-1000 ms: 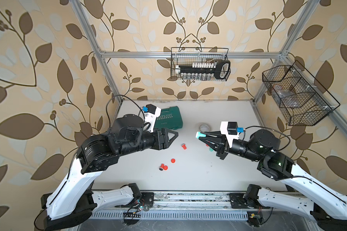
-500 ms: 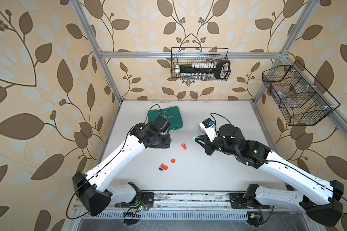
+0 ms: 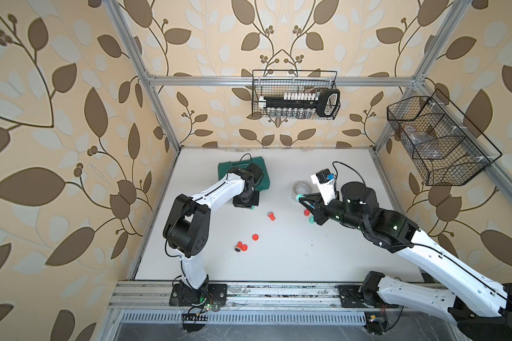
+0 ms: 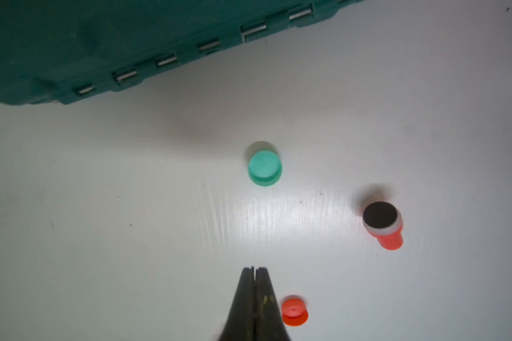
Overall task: Close the stamp cap
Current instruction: Move the cover to the center of the board.
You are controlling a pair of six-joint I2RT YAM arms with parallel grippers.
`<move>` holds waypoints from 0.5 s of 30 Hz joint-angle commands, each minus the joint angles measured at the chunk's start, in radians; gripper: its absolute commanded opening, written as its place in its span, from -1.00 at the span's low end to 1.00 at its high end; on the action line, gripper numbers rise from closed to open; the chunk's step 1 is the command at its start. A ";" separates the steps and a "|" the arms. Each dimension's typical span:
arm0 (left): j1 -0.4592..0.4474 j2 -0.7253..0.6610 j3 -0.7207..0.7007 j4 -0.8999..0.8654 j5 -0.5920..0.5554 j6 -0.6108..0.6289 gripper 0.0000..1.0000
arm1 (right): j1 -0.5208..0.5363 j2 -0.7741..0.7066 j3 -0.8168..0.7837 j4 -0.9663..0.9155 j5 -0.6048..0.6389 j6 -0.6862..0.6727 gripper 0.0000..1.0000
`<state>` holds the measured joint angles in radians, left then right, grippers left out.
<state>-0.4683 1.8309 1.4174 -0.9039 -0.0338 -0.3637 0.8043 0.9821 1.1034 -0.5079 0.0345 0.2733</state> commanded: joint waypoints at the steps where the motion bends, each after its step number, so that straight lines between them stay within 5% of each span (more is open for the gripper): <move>1: 0.022 0.057 0.052 0.033 0.033 0.031 -0.99 | -0.004 -0.016 -0.020 -0.022 0.016 0.017 -1.00; 15: 0.030 0.225 0.158 0.022 0.013 0.023 -1.00 | -0.011 -0.052 -0.036 -0.039 0.024 0.015 -1.00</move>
<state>-0.4496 2.0457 1.5459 -0.8612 0.0071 -0.3573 0.7979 0.9470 1.0847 -0.5346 0.0406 0.2806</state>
